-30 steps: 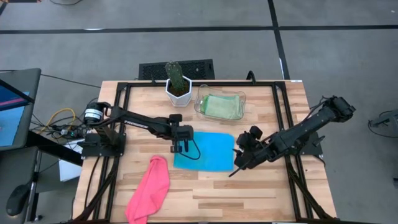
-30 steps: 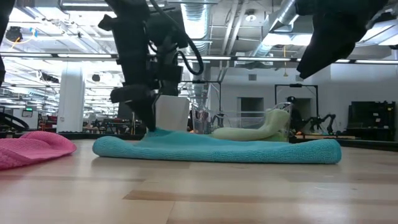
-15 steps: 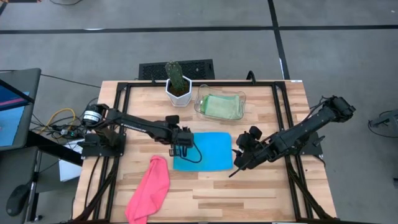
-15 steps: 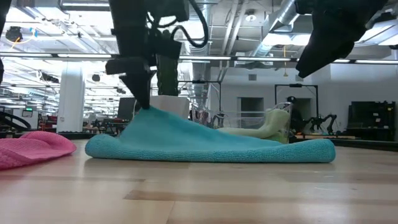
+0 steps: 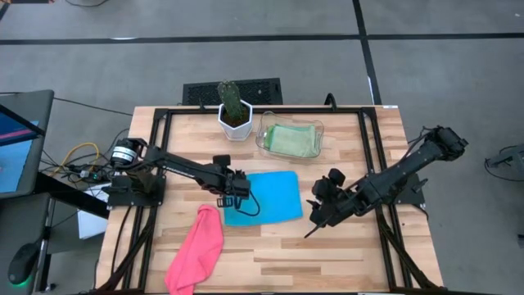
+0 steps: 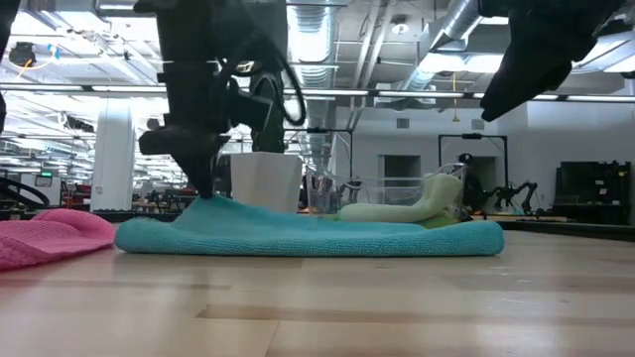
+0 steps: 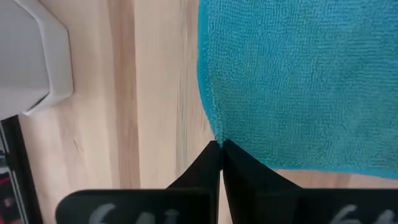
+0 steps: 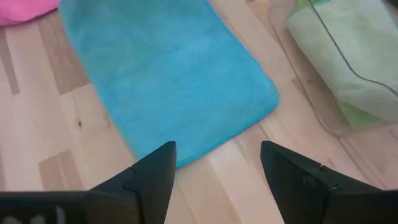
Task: Fold microfiber towels
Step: Fold the blue towel on the table
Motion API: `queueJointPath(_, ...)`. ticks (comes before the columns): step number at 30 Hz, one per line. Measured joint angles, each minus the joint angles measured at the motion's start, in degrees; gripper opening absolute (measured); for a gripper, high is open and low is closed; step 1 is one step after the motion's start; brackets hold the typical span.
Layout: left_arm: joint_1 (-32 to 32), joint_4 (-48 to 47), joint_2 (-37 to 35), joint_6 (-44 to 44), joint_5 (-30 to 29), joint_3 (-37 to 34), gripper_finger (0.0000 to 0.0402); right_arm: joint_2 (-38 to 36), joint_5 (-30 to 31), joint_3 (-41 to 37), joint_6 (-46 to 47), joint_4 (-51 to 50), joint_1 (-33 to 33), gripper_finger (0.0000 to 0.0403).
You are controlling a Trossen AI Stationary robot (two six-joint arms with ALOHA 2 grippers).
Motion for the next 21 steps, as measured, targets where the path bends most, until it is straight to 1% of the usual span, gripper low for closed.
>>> queueJointPath(3,0.0,2.0,0.0,0.0,0.4,-0.8,0.0000,0.0,0.1,0.0,0.0,0.3,0.5,0.0260)
queueJointPath(9,0.0,1.7,0.0,-1.7,0.9,-0.9,0.0000,0.0,0.2,0.0,1.9,0.4,0.7,0.0260)
queueJointPath(12,0.0,-0.2,0.0,-3.6,2.6,-0.9,0.0000,0.0,0.2,0.0,1.9,0.4,0.7,0.0260)
queueJointPath(15,-0.7,-3.2,0.0,-7.2,2.8,-0.7,0.0000,0.0,0.2,0.0,1.9,0.4,0.7,0.0260)
queueJointPath(17,-1.8,-6.4,0.0,-9.5,1.6,0.5,0.0000,0.0,0.2,0.0,1.9,0.4,0.7,0.0260)
queueJointPath(19,-3.2,-6.1,-0.1,-9.7,-1.3,0.7,0.0000,0.0,0.2,0.0,1.9,0.4,0.7,0.0260)
queueJointPath(21,-4.1,-6.3,-0.1,-9.2,-2.0,0.7,0.0000,0.0,0.2,0.0,2.0,0.3,0.7,0.0260)
